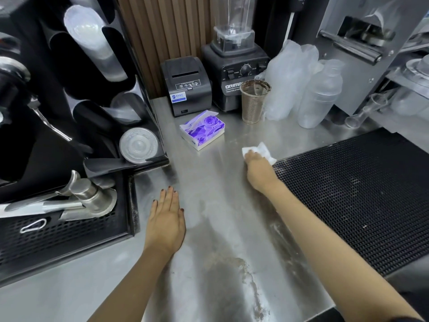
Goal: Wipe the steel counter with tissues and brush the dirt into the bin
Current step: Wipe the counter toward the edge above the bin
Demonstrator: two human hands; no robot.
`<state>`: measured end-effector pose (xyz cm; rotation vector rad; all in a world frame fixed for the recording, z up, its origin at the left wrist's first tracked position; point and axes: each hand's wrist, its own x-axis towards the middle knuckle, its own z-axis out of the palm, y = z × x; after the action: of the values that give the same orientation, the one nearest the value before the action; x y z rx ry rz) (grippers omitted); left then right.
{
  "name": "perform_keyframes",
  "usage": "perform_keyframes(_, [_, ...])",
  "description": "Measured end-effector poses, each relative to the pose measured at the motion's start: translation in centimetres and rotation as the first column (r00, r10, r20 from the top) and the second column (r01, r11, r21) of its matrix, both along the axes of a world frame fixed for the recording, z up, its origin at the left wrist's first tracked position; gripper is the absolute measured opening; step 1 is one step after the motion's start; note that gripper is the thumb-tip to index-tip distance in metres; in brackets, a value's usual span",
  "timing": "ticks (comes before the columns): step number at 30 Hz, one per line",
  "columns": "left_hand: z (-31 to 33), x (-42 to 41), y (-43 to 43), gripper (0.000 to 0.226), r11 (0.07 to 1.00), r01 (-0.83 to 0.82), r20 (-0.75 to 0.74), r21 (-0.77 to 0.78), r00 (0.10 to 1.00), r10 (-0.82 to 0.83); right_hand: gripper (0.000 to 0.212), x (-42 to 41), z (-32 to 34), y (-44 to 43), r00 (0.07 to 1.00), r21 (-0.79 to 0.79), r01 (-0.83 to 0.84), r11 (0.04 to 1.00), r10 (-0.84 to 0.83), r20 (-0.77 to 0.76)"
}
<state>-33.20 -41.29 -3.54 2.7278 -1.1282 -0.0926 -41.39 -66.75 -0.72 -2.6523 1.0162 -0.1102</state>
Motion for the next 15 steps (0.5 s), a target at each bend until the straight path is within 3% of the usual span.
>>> perform_keyframes(6, [0.2,-0.1,0.0,0.052,1.0,-0.001,-0.005,-0.029,1.0,0.001,0.047,-3.0,-0.1,3.9,0.97,0.032,-0.243,0.969,0.244,-0.006])
perform_keyframes(10, [0.3,-0.2,0.0,0.06,1.0,0.003,0.005,-0.018,1.0,-0.003,0.05,-5.2,-0.7,5.8,0.957,0.042,-0.286,0.957,0.283,0.066])
perform_keyframes(15, [0.3,-0.2,0.0,0.052,0.999,0.004,0.001,-0.039,1.0,-0.004,0.046,-5.5,-1.1,5.3,0.945,0.096,-0.311,0.945,0.297,0.14])
